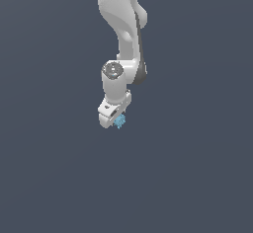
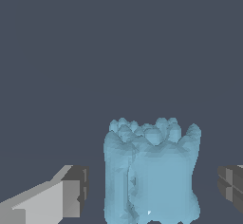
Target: Pick up the object and move it to a goal position.
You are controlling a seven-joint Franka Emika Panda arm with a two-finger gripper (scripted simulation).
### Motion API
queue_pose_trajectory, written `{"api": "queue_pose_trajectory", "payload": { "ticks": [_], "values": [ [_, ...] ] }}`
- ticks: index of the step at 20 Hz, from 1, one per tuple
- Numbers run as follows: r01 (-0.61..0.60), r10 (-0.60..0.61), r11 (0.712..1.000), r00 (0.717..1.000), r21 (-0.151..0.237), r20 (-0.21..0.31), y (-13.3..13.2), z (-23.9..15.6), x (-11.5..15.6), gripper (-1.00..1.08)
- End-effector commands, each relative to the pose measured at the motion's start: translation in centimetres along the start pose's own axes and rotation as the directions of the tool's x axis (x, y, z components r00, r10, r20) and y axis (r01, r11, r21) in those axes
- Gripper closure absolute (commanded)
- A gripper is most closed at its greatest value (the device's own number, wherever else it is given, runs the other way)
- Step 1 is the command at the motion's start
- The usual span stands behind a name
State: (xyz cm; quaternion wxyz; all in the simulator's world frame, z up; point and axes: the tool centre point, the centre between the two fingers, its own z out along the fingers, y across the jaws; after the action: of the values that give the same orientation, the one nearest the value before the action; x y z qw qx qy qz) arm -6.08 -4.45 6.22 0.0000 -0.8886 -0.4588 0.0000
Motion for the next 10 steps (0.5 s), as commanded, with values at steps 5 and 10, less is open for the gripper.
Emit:
{"api": "queue_pose_trajectory", "payload": {
  "ticks": [5,10],
  "values": [
    [0.002,-0.002,1.000,1.000,0.000,0.000,0.0,2.1,0.0,-0.92],
    [0.002,-0.002,1.000,1.000,0.000,0.000,0.0,2.2,0.0,1.08]
  ]
}}
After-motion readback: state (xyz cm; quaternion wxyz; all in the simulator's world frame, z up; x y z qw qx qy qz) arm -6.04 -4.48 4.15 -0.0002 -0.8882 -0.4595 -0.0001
